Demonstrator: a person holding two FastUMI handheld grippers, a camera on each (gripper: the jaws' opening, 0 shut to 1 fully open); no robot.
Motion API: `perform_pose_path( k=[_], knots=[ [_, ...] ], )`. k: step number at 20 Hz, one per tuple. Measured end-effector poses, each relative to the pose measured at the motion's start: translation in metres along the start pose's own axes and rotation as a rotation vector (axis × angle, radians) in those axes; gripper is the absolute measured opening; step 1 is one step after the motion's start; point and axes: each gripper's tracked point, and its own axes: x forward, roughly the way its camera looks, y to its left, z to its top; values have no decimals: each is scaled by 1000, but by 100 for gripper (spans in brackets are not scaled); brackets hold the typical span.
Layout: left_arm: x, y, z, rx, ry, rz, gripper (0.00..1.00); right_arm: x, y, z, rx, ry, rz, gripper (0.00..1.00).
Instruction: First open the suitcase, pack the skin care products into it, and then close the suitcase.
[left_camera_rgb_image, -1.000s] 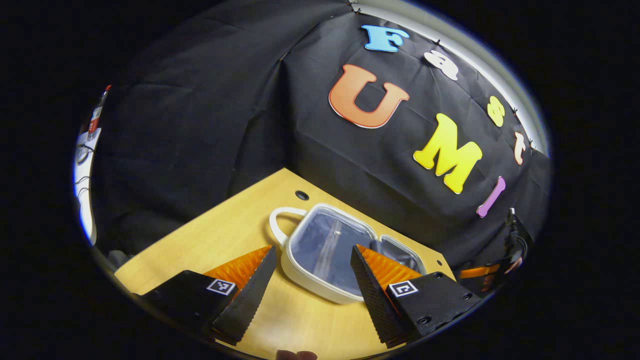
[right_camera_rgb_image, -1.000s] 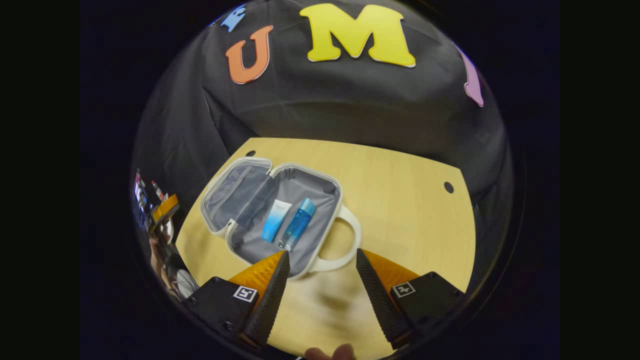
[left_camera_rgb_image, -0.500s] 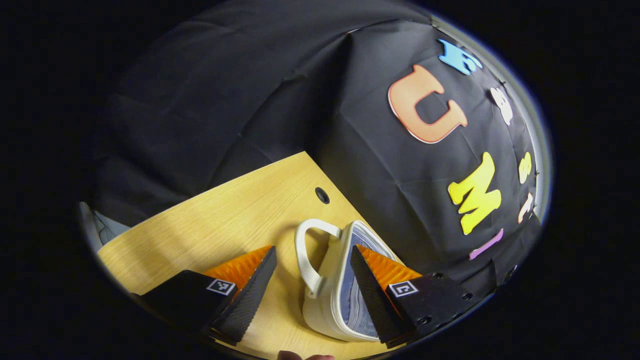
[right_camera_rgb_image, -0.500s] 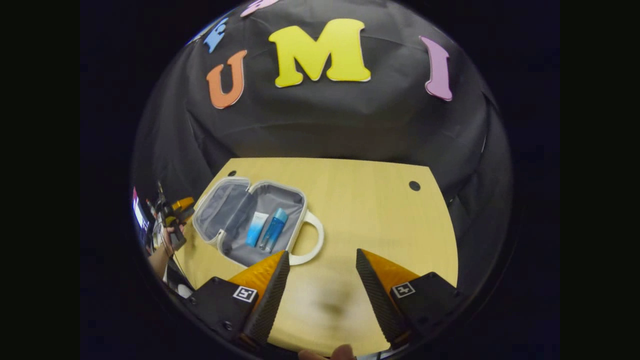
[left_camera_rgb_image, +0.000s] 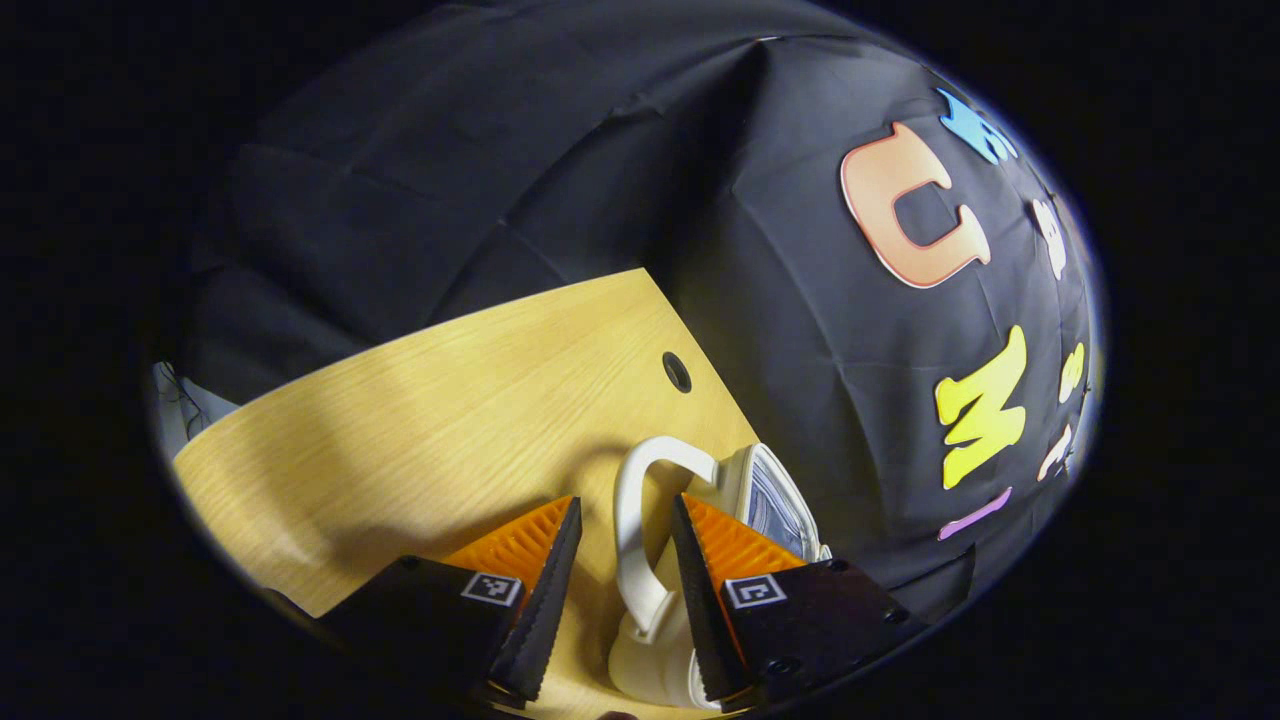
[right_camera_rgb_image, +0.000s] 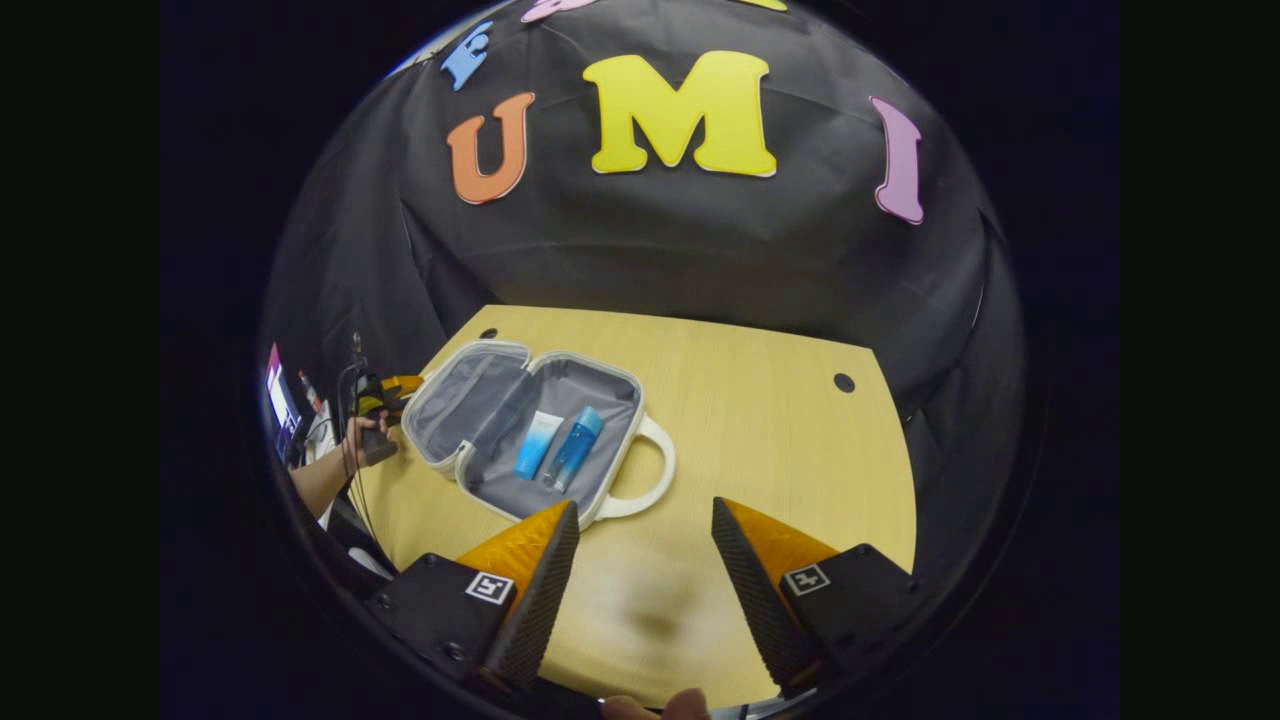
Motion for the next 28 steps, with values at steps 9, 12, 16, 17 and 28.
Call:
perform_pose_path(
  k=[9,12,16,17,28],
  knots=[
    [12,-2,7,-10,-22,79,13,-19,0,3,-19,-51,-26,79],
    [-3,-28,23,82,-84,69,9,-27,13,16,-43,-125,-22,79],
    [-36,-104,41,285,-174,5,6,-41,13,31,-63,-234,-29,78],
    [-44,-124,42,348,-191,-3,5,-46,10,35,-46,-259,-37,74],
    [-97,-327,-73,968,-287,-106,5,-93,-84,21,108,-375,-206,77]
  ],
)
